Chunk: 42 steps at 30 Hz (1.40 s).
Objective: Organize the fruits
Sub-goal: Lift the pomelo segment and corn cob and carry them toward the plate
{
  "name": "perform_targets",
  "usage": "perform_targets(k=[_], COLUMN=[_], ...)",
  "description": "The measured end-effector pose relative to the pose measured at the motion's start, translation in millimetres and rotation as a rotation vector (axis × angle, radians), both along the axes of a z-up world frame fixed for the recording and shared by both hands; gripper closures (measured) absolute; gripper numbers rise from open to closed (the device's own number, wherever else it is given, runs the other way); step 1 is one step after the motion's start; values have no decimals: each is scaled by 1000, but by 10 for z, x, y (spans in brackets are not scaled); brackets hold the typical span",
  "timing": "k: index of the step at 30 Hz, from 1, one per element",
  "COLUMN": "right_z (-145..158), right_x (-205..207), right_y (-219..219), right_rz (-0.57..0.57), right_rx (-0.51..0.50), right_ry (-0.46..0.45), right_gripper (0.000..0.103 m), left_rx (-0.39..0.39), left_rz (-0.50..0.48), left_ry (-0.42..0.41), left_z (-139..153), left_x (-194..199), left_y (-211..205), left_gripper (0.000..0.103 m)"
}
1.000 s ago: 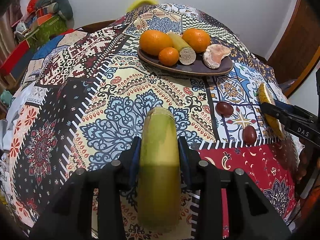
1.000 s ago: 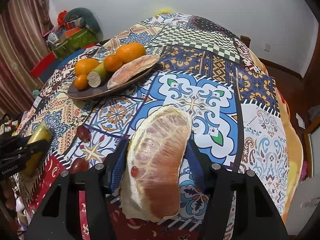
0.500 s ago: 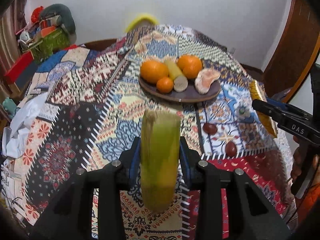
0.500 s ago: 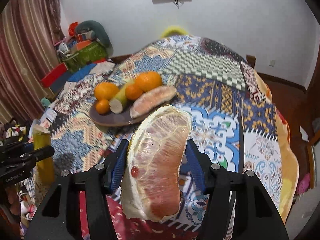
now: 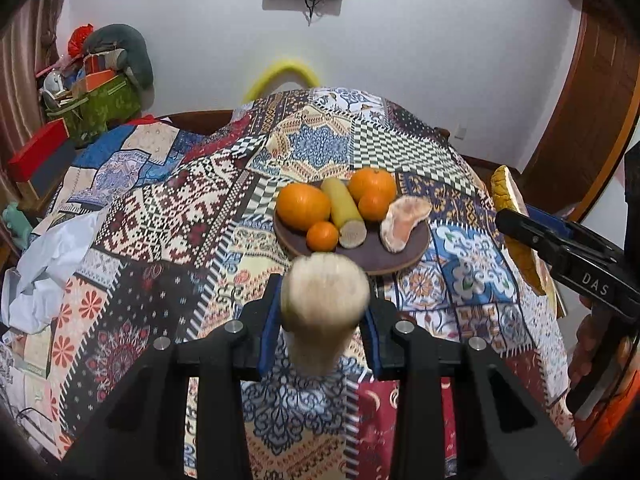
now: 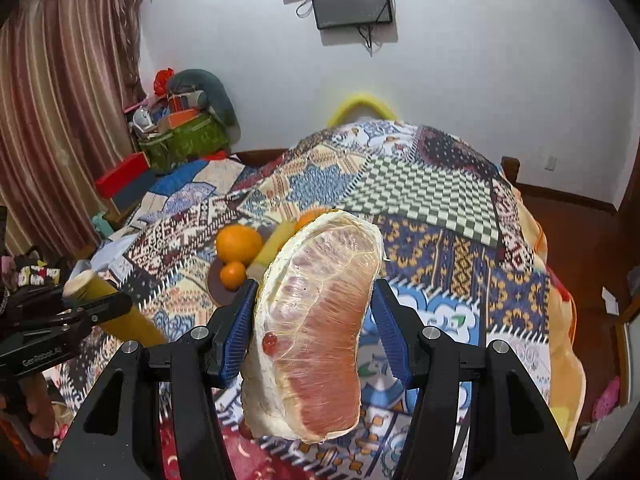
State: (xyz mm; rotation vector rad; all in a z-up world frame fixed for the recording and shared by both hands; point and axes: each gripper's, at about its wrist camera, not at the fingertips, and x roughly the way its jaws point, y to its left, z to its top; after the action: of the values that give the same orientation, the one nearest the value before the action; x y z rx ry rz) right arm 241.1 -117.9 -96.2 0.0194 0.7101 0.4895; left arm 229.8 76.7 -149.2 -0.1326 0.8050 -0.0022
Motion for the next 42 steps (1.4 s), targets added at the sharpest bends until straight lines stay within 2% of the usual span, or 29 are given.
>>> perform_targets(k=[8, 24, 42], right_z=[40, -120, -426], right_x=[118, 379, 879], right_y=[80, 232, 428], right_rz=[9, 36, 82], right_rx=[9, -9, -56], right_ry=[-20, -2, 64], right_gripper=[49, 49, 49], left_rx=[-1, -35, -85], left_rz=[-11, -53, -62], left_ry=[-36, -54, 31], left_z=[91, 129, -161], left_x=[145, 539, 1207], left_y=[-24, -135, -123], left_gripper=[68, 68, 68])
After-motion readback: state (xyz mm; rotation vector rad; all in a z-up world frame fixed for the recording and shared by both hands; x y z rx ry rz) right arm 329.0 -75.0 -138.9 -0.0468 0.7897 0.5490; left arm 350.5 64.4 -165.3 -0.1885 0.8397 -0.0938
